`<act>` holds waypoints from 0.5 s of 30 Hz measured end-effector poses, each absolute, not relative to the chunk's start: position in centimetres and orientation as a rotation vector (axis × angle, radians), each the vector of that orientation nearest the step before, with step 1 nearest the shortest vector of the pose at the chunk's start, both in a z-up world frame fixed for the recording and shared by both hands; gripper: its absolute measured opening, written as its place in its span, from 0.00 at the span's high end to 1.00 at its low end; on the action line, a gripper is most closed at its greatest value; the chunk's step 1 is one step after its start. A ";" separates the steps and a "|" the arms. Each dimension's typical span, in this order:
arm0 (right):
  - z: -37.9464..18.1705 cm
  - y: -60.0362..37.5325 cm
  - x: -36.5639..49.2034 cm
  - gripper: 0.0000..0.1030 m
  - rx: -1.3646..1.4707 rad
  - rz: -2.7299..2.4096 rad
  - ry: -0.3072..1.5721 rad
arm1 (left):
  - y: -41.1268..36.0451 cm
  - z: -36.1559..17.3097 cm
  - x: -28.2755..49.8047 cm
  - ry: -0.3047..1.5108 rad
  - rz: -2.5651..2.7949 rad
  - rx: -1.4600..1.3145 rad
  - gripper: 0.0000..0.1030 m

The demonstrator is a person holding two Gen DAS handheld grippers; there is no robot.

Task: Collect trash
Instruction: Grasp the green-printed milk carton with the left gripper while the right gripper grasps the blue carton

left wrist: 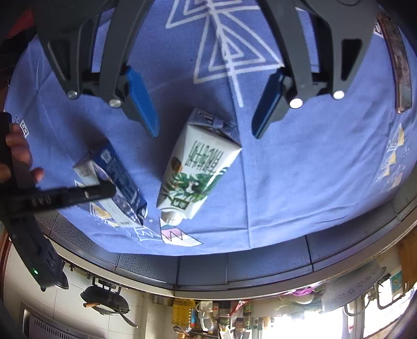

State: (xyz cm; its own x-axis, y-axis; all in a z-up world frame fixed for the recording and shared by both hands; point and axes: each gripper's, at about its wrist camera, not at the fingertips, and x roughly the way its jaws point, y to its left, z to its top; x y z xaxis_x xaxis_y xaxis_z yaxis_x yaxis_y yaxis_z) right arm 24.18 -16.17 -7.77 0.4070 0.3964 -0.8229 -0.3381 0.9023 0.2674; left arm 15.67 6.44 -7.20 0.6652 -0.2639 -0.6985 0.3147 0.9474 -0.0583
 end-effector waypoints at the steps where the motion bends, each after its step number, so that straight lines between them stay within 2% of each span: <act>1: -7.7 -16.0 23.3 0.42 0.043 0.464 1.050 | 6.2 -7.1 15.8 0.776 -0.325 0.080 0.30; 8: -8.0 -15.0 19.5 0.34 -0.050 0.418 0.991 | 4.0 -6.0 17.9 0.756 -0.321 0.158 0.30; 13: -8.6 -14.6 19.0 0.34 -0.113 0.344 0.928 | 3.5 -7.0 19.9 0.798 -0.294 0.165 0.31; 14: -8.7 -14.8 19.0 0.34 -0.104 0.347 0.921 | 3.5 -7.4 20.0 0.809 -0.296 0.157 0.38; 15: -8.7 -15.1 18.9 0.44 -0.088 0.365 0.912 | 3.5 -7.6 19.9 0.801 -0.289 0.159 0.40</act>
